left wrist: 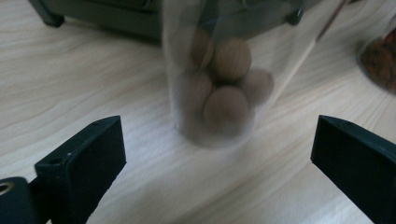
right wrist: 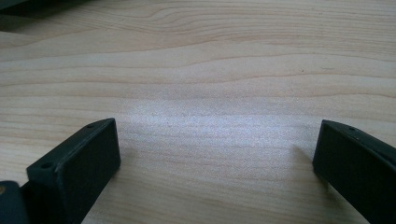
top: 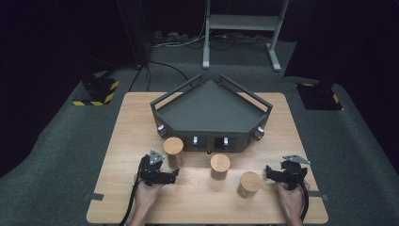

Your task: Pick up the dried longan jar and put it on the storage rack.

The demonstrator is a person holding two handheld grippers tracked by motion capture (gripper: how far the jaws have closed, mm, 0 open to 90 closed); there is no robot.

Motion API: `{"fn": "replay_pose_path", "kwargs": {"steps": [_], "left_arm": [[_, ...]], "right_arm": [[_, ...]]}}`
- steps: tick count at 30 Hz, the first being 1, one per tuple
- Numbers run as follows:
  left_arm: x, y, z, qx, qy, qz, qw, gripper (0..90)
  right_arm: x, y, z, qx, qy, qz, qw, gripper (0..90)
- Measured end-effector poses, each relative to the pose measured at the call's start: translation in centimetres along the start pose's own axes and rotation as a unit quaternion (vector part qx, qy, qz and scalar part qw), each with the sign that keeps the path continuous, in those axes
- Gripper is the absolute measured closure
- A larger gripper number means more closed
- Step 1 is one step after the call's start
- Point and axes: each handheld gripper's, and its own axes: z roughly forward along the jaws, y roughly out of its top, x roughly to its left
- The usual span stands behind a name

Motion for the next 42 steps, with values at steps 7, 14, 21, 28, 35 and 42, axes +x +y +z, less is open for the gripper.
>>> {"fn": "replay_pose_path", "kwargs": {"steps": [7, 14, 21, 28, 35, 42], "left_arm": [[-1.1, 0.9, 1.7, -0.010, 0.000, -0.008, 0.9999, 5.7], [-1.7, 1.7, 2.5, -0.032, 0.002, -0.015, 0.9994, 9.1], [-2.0, 2.1, 2.9, -0.053, 0.003, -0.021, 0.9984, 14.2], [-2.2, 2.3, 3.1, -0.054, 0.011, -0.017, 0.9983, 16.2], [-2.0, 2.4, 3.3, -0.063, 0.013, -0.024, 0.9977, 20.5], [-2.1, 2.4, 3.3, -0.070, 0.018, -0.017, 0.9973, 24.2]], "right_arm": [[0.0, 0.0, 0.0, 0.000, 0.000, 0.000, 1.0000, 0.1], [0.0, 0.0, 0.0, 0.000, 0.000, 0.000, 1.0000, 0.1], [0.0, 0.0, 0.0, 0.000, 0.000, 0.000, 1.0000, 0.1], [0.0, 0.0, 0.0, 0.000, 0.000, 0.000, 1.0000, 0.1], [0.0, 0.0, 0.0, 0.000, 0.000, 0.000, 1.0000, 0.0], [0.0, 0.0, 0.0, 0.000, 0.000, 0.000, 1.0000, 0.1]]}}
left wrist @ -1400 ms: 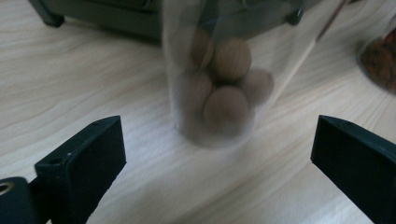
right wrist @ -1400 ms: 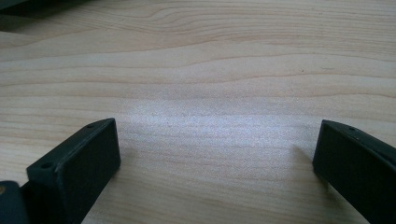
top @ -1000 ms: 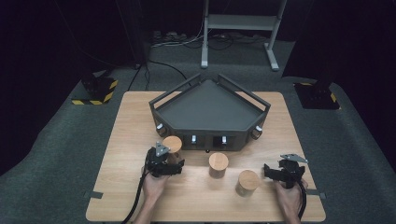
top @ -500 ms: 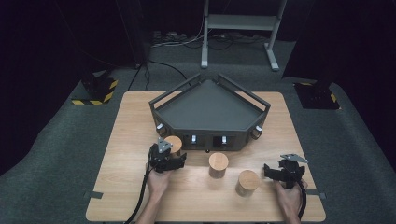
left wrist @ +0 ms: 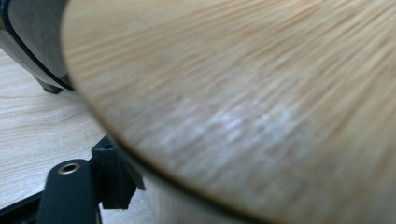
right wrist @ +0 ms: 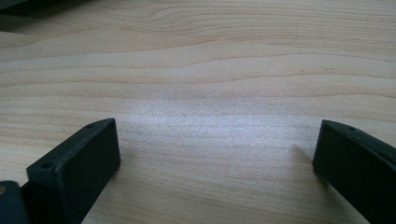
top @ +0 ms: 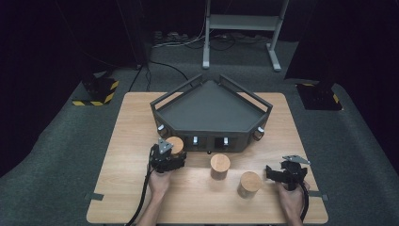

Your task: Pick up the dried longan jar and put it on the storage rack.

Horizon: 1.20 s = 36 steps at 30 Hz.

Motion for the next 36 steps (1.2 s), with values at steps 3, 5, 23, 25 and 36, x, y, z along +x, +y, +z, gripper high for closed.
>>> {"fn": "replay_pose_path", "kwargs": {"steps": [3, 5, 23, 25, 36], "left_arm": [[-0.1, 0.0, -0.1, 0.000, 0.001, 0.005, 1.0000, 24.8], [-0.2, 0.0, -0.2, 0.003, -0.001, 0.007, 1.0000, 25.1], [-1.4, 2.6, -2.6, 0.018, -0.036, 0.027, 0.9988, 25.4], [-1.7, 3.2, -3.0, 0.026, -0.044, 0.035, 0.9981, 25.5], [-2.6, 5.9, -4.7, 0.053, -0.080, 0.036, 0.9947, 25.5]], "right_arm": [[0.0, 0.0, 0.0, 0.000, 0.000, 0.000, 1.0000, 0.1], [0.0, 0.0, 0.0, 0.000, 0.000, 0.000, 1.0000, 0.0], [0.0, 0.0, 0.0, 0.000, 0.000, 0.000, 1.0000, 0.1], [0.0, 0.0, 0.0, 0.000, 0.000, 0.000, 1.0000, 0.1], [0.0, 0.0, 0.0, 0.000, 0.000, 0.000, 1.0000, 0.1]]}}
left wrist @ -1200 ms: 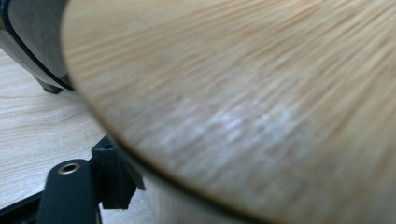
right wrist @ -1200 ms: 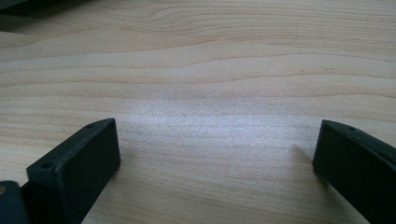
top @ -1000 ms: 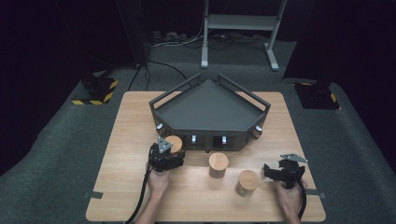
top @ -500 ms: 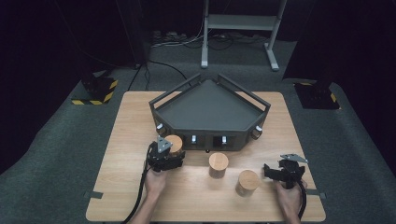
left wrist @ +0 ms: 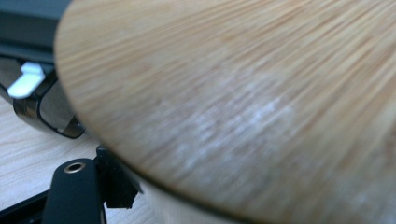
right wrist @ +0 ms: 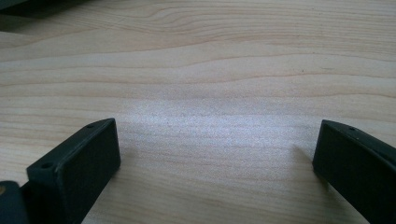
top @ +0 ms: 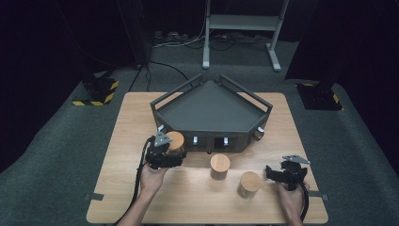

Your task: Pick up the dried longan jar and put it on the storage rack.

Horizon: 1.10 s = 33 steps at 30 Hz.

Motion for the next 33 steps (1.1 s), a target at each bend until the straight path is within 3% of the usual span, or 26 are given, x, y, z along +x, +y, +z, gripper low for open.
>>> {"fn": "replay_pose_path", "kwargs": {"steps": [15, 24, 33], "left_arm": [[-1.8, 4.2, -1.1, 0.008, -0.038, 0.008, 0.9992, 25.6], [-2.5, 7.2, -0.8, 0.001, -0.053, -0.006, 0.9986, 25.6], [-2.6, 9.4, 0.6, 0.001, -0.050, -0.017, 0.9986, 25.7]], "right_arm": [[0.0, 0.0, 0.0, 0.000, 0.000, 0.000, 1.0000, 0.1], [0.0, 0.0, 0.0, 0.000, 0.000, 0.000, 1.0000, 0.1], [0.0, 0.0, 0.0, 0.000, 0.000, 0.000, 1.0000, 0.1]]}}
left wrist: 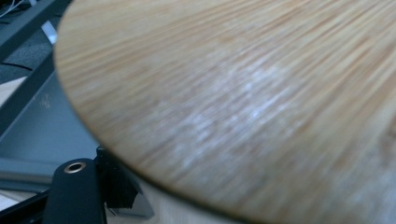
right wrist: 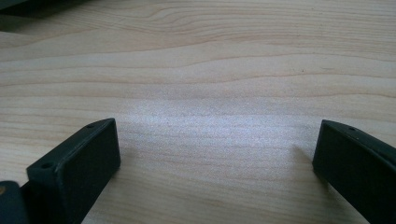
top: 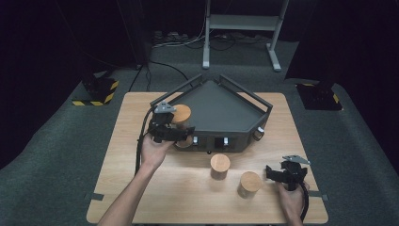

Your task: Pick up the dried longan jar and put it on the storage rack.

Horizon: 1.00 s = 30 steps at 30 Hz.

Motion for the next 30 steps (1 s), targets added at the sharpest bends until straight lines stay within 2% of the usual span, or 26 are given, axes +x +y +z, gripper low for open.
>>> {"fn": "replay_pose_path", "kwargs": {"steps": [6, 13, 22, 30], "left_arm": [[0.2, 1.4, 1.2, -0.004, 0.008, -0.009, 0.9999, 25.7], [0.4, 2.7, 2.8, -0.008, 0.024, -0.010, 0.9996, 25.7], [1.1, 3.4, 4.9, -0.008, 0.051, -0.011, 0.9986, 25.7], [1.8, 3.8, 6.7, -0.011, 0.080, -0.015, 0.9966, 25.7]], "right_arm": [[0.0, 0.0, 0.0, 0.000, 0.000, 0.000, 1.0000, 0.1], [0.0, 0.0, 0.0, 0.000, 0.000, 0.000, 1.0000, 0.1], [0.0, 0.0, 0.0, 0.000, 0.000, 0.000, 1.0000, 0.1], [0.0, 0.0, 0.0, 0.000, 0.000, 0.000, 1.0000, 0.1]]}}
